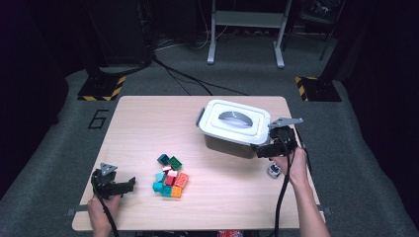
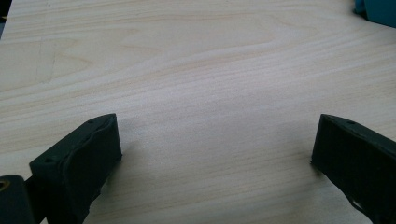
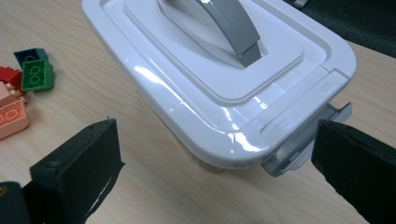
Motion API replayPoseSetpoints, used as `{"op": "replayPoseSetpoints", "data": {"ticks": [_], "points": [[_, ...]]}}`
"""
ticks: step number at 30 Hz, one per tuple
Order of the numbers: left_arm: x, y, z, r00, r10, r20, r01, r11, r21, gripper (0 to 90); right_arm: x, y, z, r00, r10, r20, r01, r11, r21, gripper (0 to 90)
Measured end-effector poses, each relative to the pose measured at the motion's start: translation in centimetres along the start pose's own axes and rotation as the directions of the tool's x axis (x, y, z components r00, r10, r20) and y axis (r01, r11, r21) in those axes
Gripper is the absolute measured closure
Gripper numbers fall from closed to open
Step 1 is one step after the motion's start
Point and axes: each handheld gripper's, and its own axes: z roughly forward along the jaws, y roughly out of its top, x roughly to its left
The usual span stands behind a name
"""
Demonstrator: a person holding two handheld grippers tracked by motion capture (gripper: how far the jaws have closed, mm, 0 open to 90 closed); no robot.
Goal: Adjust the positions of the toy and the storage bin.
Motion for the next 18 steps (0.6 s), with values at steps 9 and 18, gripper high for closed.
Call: {"op": "replayPoseSetpoints", "data": {"ticks": [9, 18], "points": [[0.0, 0.0, 0.0, 1.0, -0.001, 0.0, 0.001, 1.0, -0.001, 1.3, -0.7, 2.0, 2.1, 0.9998, -0.015, -0.009, 0.016, 1.0, 0.018, 4.2], [0.0, 0.0, 0.1, 1.0, -0.002, -0.004, 0.002, 1.0, -0.009, 1.3, -0.8, 3.8, 3.9, 0.999, -0.04, -0.021, 0.041, 0.999, 0.034, 16.1]]}}
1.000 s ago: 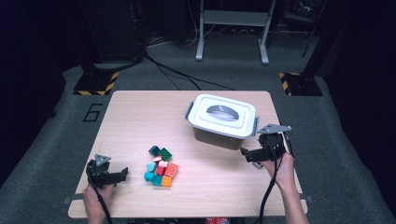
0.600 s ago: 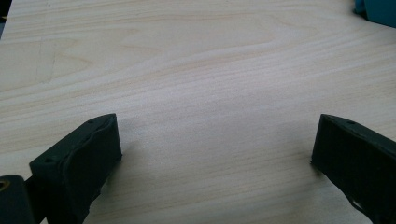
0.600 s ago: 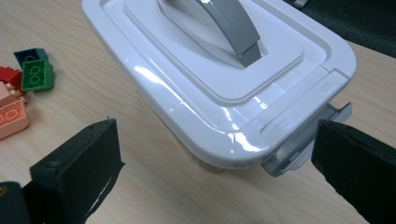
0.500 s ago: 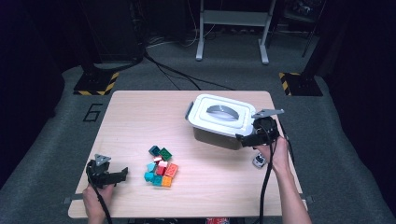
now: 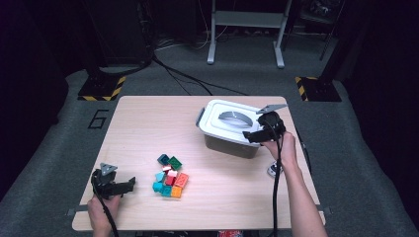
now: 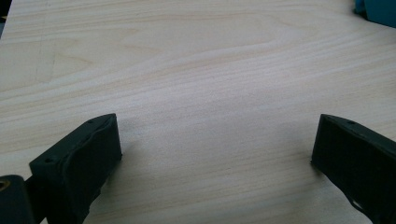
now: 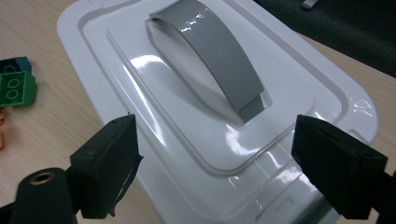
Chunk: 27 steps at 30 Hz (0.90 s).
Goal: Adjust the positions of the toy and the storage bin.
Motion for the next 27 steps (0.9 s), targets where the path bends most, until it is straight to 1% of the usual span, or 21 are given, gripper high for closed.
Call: {"op": "replayPoseSetpoints", "data": {"ticks": [2, 3, 4, 6, 7, 8, 9, 11, 13, 14, 15, 17, 19, 21, 22, 23, 24, 26, 27], "points": [[0.0, 0.0, 0.0, 1.0, 0.001, 0.003, -0.001, 1.0, 0.004, 1.3, -0.1, 0.4, 0.4, 1.0, -0.005, 0.002, 0.005, 1.0, 0.007, 19.8], [0.0, 0.0, 0.0, 1.0, 0.001, 0.003, -0.001, 1.0, 0.005, 1.3, -0.3, 0.8, 0.7, 1.0, -0.009, 0.002, 0.009, 1.0, 0.006, 25.0], [0.0, 0.0, 0.0, 1.0, 0.001, 0.003, -0.001, 1.0, 0.005, 1.3, -0.3, 0.8, 0.7, 1.0, -0.009, 0.002, 0.009, 1.0, 0.006, 25.0], [0.0, 0.0, 0.0, 1.0, 0.001, 0.002, -0.001, 1.0, 0.003, 1.3, -0.4, 1.3, 1.1, 0.9996, -0.026, 0.014, 0.026, 1.0, 0.001, 32.6], [0.0, 0.0, 0.0, 1.0, 0.002, 0.003, -0.002, 1.0, 0.005, 1.3, -0.4, 1.4, 1.3, 0.9997, -0.021, 0.009, 0.021, 1.0, 0.009, 34.4], [0.1, 0.0, -0.1, 1.0, 0.007, 0.005, -0.007, 0.9999, 0.01, 1.3, -0.6, 1.6, 1.5, 0.9996, -0.027, 0.005, 0.027, 1.0, 0.013, 36.7], [0.0, 0.0, 0.0, 1.0, 0.003, 0.003, -0.003, 1.0, 0.005, 1.3, -0.7, 1.9, 1.9, 0.9997, -0.025, -0.001, 0.025, 0.999, 0.028, 39.0], [0.0, 0.0, 0.0, 1.0, 0.002, 0.003, -0.002, 1.0, 0.005, 1.3, -0.8, 2.0, 2.1, 0.9996, -0.027, -0.004, 0.027, 0.999, 0.03, 39.8], [0.1, 0.0, 0.0, 1.0, 0.009, 0.002, -0.009, 0.9999, 0.008, 1.3, -0.8, 2.3, 2.6, 0.999, -0.046, -0.001, 0.046, 0.999, 0.029, 42.3], [0.1, 0.0, 0.0, 1.0, 0.009, 0.002, -0.009, 0.9999, 0.008, 1.3, -0.8, 2.3, 2.6, 0.999, -0.046, -0.001, 0.046, 0.999, 0.029, 42.3], [0.1, 0.0, -0.1, 0.9999, 0.01, 0.005, -0.01, 0.9999, 0.012, 1.3, -0.8, 2.4, 2.7, 0.9983, -0.059, 0.001, 0.059, 0.997, 0.043, 43.4], [0.1, 0.0, -0.1, 0.9999, 0.01, 0.003, -0.01, 0.9999, 0.01, 1.3, -0.9, 2.5, 3.1, 0.9971, -0.075, 0.008, 0.075, 0.996, 0.052, 46.6], [0.1, 0.0, -0.1, 0.9999, 0.011, 0.004, -0.011, 0.9999, 0.012, 1.3, -1.0, 2.5, 3.3, 0.9972, -0.071, 0.024, 0.069, 0.996, 0.054, 55.7], [0.1, 0.0, -0.1, 0.9999, 0.011, 0.003, -0.011, 0.9999, 0.01, 1.3, -1.1, 2.4, 3.3, 0.9977, -0.064, 0.024, 0.062, 0.997, 0.048, 56.0], [0.1, 0.0, 0.0, 0.9999, 0.01, 0.001, -0.01, 0.9999, 0.008, 1.3, -1.1, 2.4, 3.3, 0.9982, -0.056, 0.023, 0.054, 0.997, 0.056, 56.5], [0.1, 0.0, -0.1, 0.9999, 0.011, 0.004, -0.011, 0.9999, 0.012, 1.3, -1.1, 2.3, 3.3, 0.9982, -0.055, 0.025, 0.054, 0.997, 0.058, 57.4], [0.1, 0.0, -0.1, 1.0, 0.005, 0.005, -0.005, 0.9999, 0.01, 1.3, -1.1, 2.3, 3.3, 0.9972, -0.07, 0.028, 0.067, 0.995, 0.07, 58.0], [0.0, 0.0, -0.1, 1.0, 0.002, 0.005, -0.002, 1.0, 0.009, 1.3, -0.9, 2.3, 3.2, 0.9973, -0.069, 0.026, 0.067, 0.995, 0.077, 58.7], [0.0, 0.0, 0.0, 1.0, 0.002, 0.002, -0.002, 1.0, 0.004, 1.3, -0.8, 2.3, 3.2, 0.9974, -0.067, 0.026, 0.065, 0.995, 0.071, 58.9]]}}
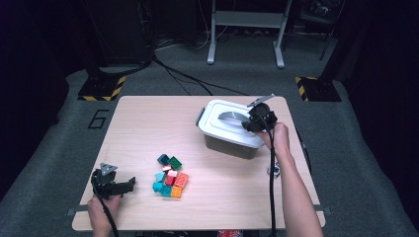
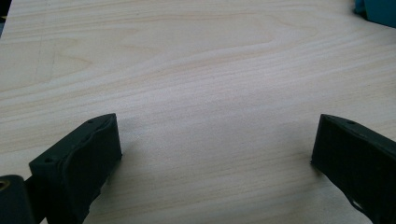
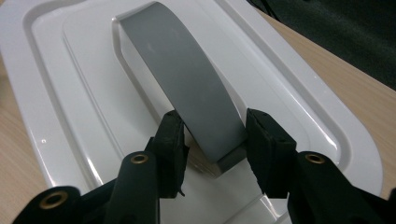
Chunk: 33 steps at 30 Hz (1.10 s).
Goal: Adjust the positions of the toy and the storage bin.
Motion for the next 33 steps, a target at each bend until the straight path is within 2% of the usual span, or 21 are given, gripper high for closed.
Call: {"op": "replayPoseSetpoints", "data": {"ticks": [1, 2, 4, 5, 7, 22, 27, 30, 33], "points": [[0.0, 0.0, 0.0, 1.0, 0.0, 0.0, 0.0, 1.0, -0.001, 1.3, 0.1, 0.0, -0.1, 1.0, 0.003, 0.0, -0.003, 1.0, 0.007, 59.1], [0.0, 0.0, 0.0, 1.0, 0.0, 0.002, 0.0, 1.0, 0.006, 1.3, 0.0, 0.0, -0.2, 0.9999, -0.012, -0.008, 0.012, 1.0, 0.011, 59.3], [0.0, 0.0, 0.0, 1.0, 0.001, 0.002, -0.001, 1.0, 0.006, 1.3, 0.3, -0.1, -0.3, 0.9999, 0.006, -0.014, -0.005, 1.0, 0.023, 59.6], [0.0, 0.0, 0.0, 1.0, -0.001, -0.001, 0.001, 1.0, 0.0, 1.3, 0.3, 0.0, -0.4, 0.9998, -0.004, -0.021, 0.005, 1.0, 0.031, 59.8], [0.0, 0.0, 0.0, 1.0, -0.001, -0.001, 0.001, 1.0, 0.0, 1.3, 0.7, -0.1, -0.5, 0.9996, 0.009, -0.026, -0.008, 0.999, 0.034, 60.0], [0.0, 0.0, 0.0, 1.0, -0.002, -0.002, 0.002, 1.0, -0.003, 1.3, 2.5, -0.7, -1.0, 0.9954, 0.096, 0.003, -0.096, 0.995, 0.017, 60.5], [0.0, 0.0, 0.0, 1.0, -0.001, 0.002, 0.001, 1.0, 0.004, 1.3, 3.5, -0.7, -1.3, 0.9939, 0.11, 0.001, -0.11, 0.993, 0.043, 60.8], [0.0, 0.0, 0.0, 1.0, -0.002, 0.0, 0.002, 1.0, -0.001, 1.3, 4.2, -0.7, -1.5, 0.9892, 0.145, 0.021, -0.146, 0.988, 0.047, 60.8], [0.0, 0.0, 0.0, 1.0, -0.002, -0.001, 0.002, 1.0, 0.0, 1.3, 5.1, -0.9, -1.7, 0.9872, 0.156, 0.032, -0.158, 0.987, 0.043, 60.9]]}}
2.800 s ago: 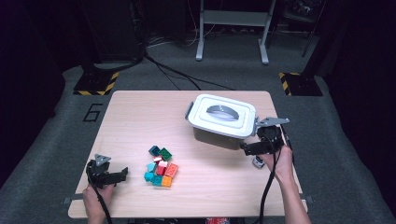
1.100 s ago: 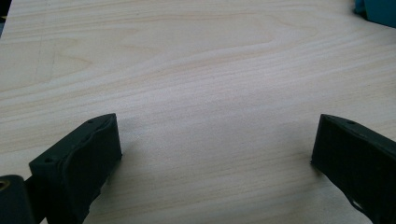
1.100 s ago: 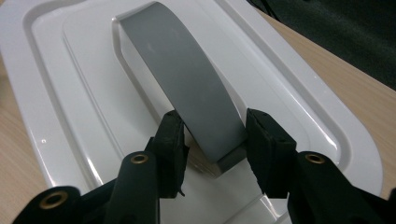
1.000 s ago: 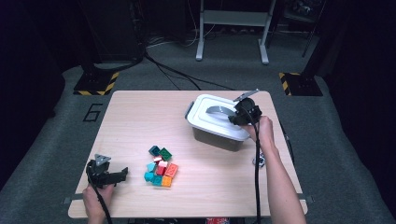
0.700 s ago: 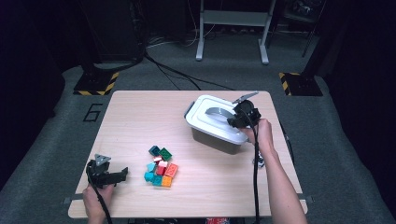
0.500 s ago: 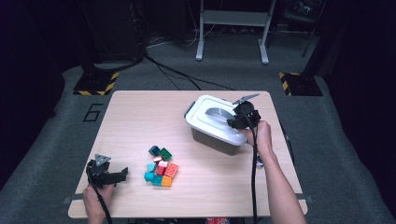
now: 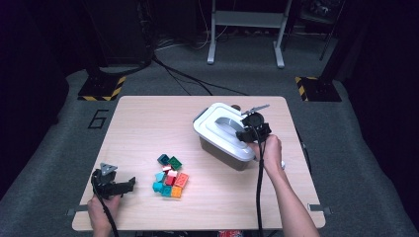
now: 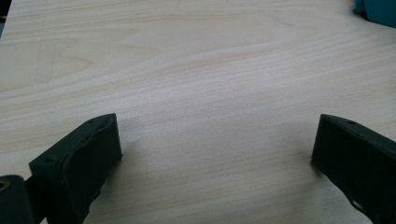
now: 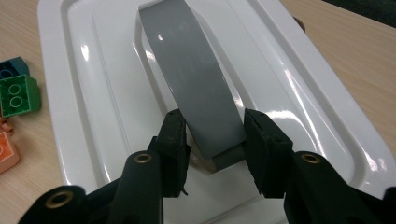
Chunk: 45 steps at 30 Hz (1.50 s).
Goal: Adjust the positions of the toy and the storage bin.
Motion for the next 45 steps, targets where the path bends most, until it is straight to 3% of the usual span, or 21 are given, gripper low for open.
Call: {"op": "replayPoseSetpoints", "data": {"ticks": [3, 5, 7, 14, 19, 20, 22, 25, 28, 32, 40, 45], "points": [[0.0, 0.0, 0.0, 1.0, 0.001, 0.003, -0.001, 1.0, 0.005, 1.3, 0.4, -0.1, -0.2, 0.9998, -0.02, 0.003, 0.02, 1.0, 0.003, 60.7], [0.0, 0.0, 0.0, 1.0, 0.001, 0.003, -0.001, 1.0, 0.005, 1.3, 0.4, 0.0, -0.2, 0.9997, -0.021, -0.009, 0.021, 1.0, 0.005, 56.1], [0.0, 0.0, 0.0, 1.0, 0.001, 0.003, -0.001, 1.0, 0.005, 1.3, 0.1, 0.2, -0.1, 0.9973, -0.014, -0.072, 0.015, 1.0, 0.008, 48.6], [0.0, 0.0, 0.0, 1.0, 0.001, 0.003, -0.001, 1.0, 0.005, 1.3, 0.8, 1.9, 0.1, 0.9942, -0.107, -0.006, 0.107, 0.993, -0.049, 45.6], [0.0, 0.0, 0.0, 1.0, 0.002, 0.003, -0.002, 1.0, 0.004, 1.3, 1.4, 3.0, 0.7, 0.9805, -0.195, 0.025, 0.195, 0.981, -0.013, 49.2], [0.0, 0.0, 0.0, 1.0, 0.002, 0.004, -0.003, 1.0, 0.005, 1.3, 1.6, 3.2, 1.0, 0.9727, -0.231, 0.024, 0.231, 0.973, -0.021, 53.4], [0.0, 0.0, 0.0, 1.0, 0.002, 0.003, -0.002, 1.0, 0.004, 1.3, 2.2, 3.3, 1.1, 0.9676, -0.25, 0.034, 0.25, 0.968, -0.005, 60.7], [0.0, 0.0, 0.0, 1.0, 0.0, 0.003, 0.0, 1.0, -0.001, 1.3, 3.0, 3.3, 1.5, 0.9595, -0.27, 0.082, 0.269, 0.963, 0.014, 62.0], [0.0, 0.0, 0.0, 1.0, 0.001, 0.002, -0.001, 1.0, 0.0, 1.3, 3.3, 3.4, 1.5, 0.9664, -0.247, 0.071, 0.246, 0.969, 0.027, 62.8], [0.0, 0.0, 0.0, 1.0, 0.0, 0.003, 0.0, 1.0, 0.0, 1.3, 3.9, 3.7, 1.3, 0.9681, -0.242, 0.066, 0.238, 0.969, 0.067, 64.3], [0.0, 0.0, 0.0, 1.0, 0.0, -0.001, 0.0, 1.0, -0.004, 1.3, 5.5, 3.6, 1.2, 0.9841, -0.171, 0.047, 0.168, 0.984, 0.062, 66.5], [0.0, 0.0, 0.0, 1.0, 0.001, 0.002, -0.001, 1.0, 0.0, 1.3, 5.7, 3.4, 1.2, 0.9926, -0.121, 0.004, 0.121, 0.992, 0.039, 67.0]]}}
